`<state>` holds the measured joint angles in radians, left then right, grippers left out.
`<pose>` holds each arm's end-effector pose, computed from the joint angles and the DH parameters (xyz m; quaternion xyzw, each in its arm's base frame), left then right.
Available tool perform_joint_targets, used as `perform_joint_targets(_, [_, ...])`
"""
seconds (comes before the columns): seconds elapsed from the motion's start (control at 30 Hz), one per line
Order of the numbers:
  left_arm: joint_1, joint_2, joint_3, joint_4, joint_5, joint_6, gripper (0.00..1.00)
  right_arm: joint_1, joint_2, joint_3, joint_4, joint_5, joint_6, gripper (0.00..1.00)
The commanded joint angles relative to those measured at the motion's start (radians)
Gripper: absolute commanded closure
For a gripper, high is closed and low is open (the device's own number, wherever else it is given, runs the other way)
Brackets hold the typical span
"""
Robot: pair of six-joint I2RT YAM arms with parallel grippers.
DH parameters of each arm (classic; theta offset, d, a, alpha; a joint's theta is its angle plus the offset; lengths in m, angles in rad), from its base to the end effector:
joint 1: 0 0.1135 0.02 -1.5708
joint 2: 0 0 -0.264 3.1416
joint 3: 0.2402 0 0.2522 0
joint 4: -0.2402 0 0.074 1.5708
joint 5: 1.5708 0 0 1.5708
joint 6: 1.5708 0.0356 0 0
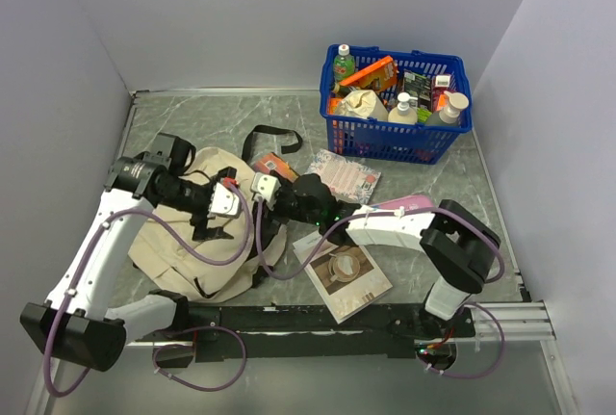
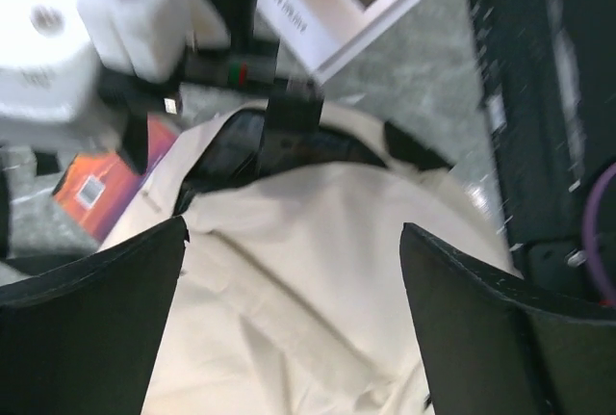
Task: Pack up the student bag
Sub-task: Unzip the student bag at the center of the board.
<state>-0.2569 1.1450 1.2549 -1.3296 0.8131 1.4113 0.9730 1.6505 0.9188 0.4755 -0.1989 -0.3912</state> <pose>0.1692 -0.0712 0.3480 0.7163 0.5564 -0.2388 0.3469 0.2017 0.3087 0.2300 -0.5437 0.5732 0.2497 0.5599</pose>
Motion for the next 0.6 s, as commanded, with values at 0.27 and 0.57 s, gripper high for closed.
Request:
perform_joint_targets(0.27, [-0.005,-0.422,-0.333,0.644,-0.069,-0.951,0.04,-0.017,0.095,0.176,0.043,0.032,0.201,0.18])
perform_joint_targets(0.57, [-0.013,-0.306,-0.354,0.649,-0.198,-1.158,0.04,-0.03,0.132,0.212,0.063,0.019,0.345,0.2])
